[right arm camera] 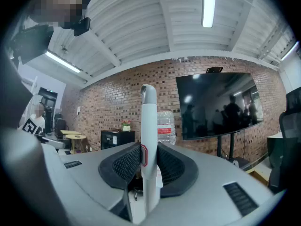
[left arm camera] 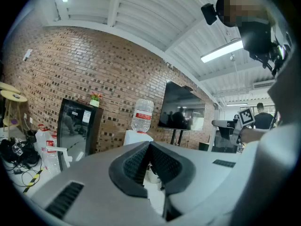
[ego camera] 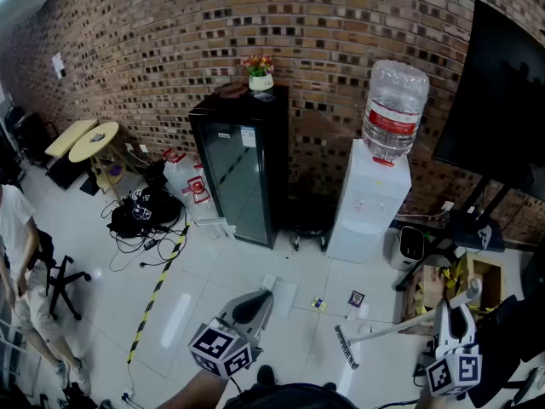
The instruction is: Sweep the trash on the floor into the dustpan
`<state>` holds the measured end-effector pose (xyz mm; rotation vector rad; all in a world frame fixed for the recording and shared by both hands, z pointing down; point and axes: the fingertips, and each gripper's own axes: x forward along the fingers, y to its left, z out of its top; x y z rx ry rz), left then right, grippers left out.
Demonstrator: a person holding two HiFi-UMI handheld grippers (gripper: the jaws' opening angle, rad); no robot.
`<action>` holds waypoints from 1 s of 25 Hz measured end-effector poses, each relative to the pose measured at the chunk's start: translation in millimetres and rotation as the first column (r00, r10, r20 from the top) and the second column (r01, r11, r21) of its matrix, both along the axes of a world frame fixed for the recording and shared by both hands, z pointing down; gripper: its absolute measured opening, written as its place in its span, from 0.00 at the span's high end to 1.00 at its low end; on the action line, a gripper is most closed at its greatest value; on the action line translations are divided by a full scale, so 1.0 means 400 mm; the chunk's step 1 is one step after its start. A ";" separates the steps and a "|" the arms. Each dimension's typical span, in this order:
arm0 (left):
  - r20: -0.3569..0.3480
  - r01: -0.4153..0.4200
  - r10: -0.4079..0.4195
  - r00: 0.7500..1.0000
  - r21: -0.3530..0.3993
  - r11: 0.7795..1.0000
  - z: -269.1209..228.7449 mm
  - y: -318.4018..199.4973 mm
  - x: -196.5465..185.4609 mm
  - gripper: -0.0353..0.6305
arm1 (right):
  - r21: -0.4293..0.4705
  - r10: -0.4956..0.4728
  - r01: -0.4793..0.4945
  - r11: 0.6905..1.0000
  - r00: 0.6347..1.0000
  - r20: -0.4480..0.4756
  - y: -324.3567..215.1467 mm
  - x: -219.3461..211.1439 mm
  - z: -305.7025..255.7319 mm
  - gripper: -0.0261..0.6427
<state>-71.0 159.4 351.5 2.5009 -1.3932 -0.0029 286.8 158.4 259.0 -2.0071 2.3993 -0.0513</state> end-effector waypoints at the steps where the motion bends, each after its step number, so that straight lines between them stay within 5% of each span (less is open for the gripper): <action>1: 0.001 -0.007 0.007 1.000 0.005 1.000 0.001 -0.014 -0.008 0.94 | 0.007 0.003 -0.003 1.000 1.000 0.001 -0.013 -0.008 0.007 0.78; 17: 0.017 -0.121 0.121 0.992 -0.006 0.993 0.087 -0.210 -0.208 0.94 | 0.032 0.140 -0.139 0.990 0.989 -0.036 -0.236 -0.158 0.099 0.78; 25: 0.036 -0.084 0.084 0.996 -0.007 0.996 0.116 -0.403 -0.153 0.94 | 0.022 0.154 -0.153 0.988 0.987 -0.047 -0.422 -0.133 0.190 0.78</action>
